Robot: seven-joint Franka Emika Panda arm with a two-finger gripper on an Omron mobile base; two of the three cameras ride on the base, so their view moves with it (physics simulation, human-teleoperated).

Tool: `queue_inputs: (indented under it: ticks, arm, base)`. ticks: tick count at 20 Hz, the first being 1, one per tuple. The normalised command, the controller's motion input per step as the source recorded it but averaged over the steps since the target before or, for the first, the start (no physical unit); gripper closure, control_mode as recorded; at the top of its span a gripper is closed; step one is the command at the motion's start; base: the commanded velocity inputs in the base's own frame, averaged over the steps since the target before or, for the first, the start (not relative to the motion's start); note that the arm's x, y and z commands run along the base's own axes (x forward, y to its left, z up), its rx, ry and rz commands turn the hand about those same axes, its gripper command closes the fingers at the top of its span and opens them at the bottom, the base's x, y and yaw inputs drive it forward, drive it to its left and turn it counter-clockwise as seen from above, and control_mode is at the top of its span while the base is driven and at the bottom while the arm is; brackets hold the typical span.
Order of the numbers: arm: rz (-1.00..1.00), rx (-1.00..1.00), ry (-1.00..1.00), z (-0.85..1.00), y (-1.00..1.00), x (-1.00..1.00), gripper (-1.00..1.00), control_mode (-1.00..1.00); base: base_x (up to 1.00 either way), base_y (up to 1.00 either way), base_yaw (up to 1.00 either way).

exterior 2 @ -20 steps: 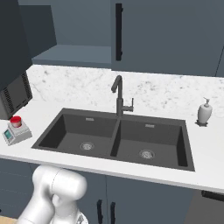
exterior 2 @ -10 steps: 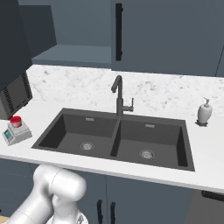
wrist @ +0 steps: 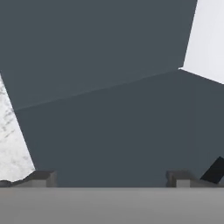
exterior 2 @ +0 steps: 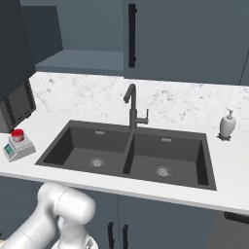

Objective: Pick the jam and place it on the digital scale for weighing, and close the cabinet.

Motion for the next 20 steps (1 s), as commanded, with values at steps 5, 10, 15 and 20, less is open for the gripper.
queue_inputs:
  ticks: [5, 10, 15, 20]
  arm:
    - [-0.14, 0.01, -0.05, 0.22, -0.39, 0.00, -1.00, -1.00]
    - [-0.16, 0.00, -0.01, 0.37, -0.29, 0.08, -1.00, -1.00]
    - [-0.17, 0.01, -0.03, 0.46, -0.51, 0.19, -1.00, -1.00]
    - [-0.08, 0.04, 0.00, 0.16, -0.65, 0.56, -1.00, -1.00]
  base:
    - [0.00, 0.00, 0.00]
    - [0.00, 0.00, 0.00]
    - [0.00, 0.00, 0.00]
    - [0.00, 0.00, 0.00]
